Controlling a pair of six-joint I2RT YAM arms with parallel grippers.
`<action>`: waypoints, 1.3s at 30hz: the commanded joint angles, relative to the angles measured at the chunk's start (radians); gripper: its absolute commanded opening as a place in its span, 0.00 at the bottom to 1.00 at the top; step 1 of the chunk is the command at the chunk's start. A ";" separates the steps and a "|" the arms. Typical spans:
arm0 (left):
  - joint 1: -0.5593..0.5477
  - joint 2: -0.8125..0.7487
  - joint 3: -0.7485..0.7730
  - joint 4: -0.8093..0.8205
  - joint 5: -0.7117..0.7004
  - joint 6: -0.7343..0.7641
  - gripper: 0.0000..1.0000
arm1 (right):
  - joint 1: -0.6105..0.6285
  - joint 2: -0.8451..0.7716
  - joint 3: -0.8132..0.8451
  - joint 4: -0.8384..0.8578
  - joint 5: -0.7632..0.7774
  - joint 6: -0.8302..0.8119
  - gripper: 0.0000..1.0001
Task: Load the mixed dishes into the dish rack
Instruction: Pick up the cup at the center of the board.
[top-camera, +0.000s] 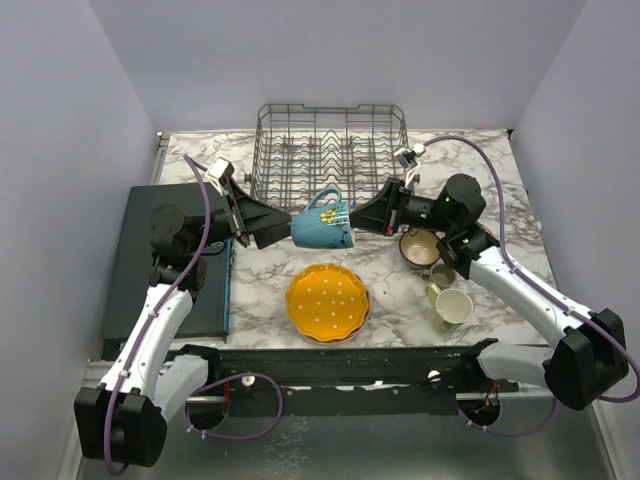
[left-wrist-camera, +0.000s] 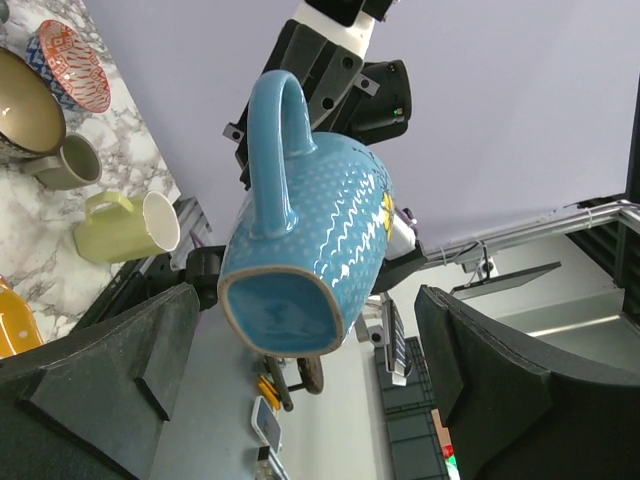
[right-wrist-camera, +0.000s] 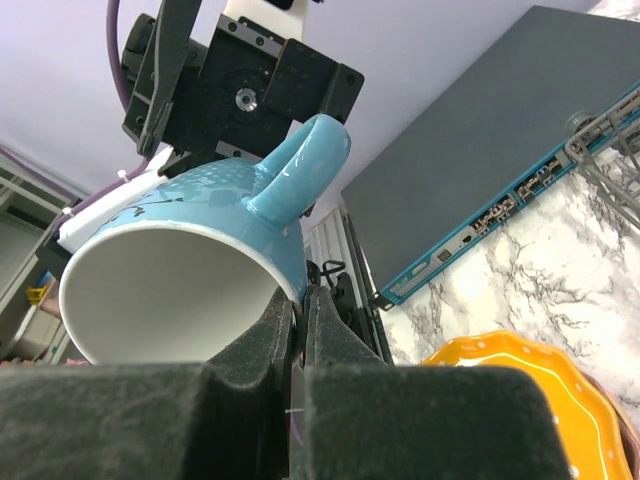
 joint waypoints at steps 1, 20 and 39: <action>0.008 -0.032 -0.027 0.037 0.012 -0.017 0.99 | 0.030 0.019 0.074 0.107 0.029 -0.002 0.01; 0.007 -0.090 -0.042 0.038 0.014 -0.058 0.99 | 0.101 0.119 0.124 0.175 0.084 -0.007 0.01; 0.006 -0.085 -0.030 0.038 0.012 -0.057 0.99 | 0.148 0.144 0.136 0.168 0.120 -0.050 0.01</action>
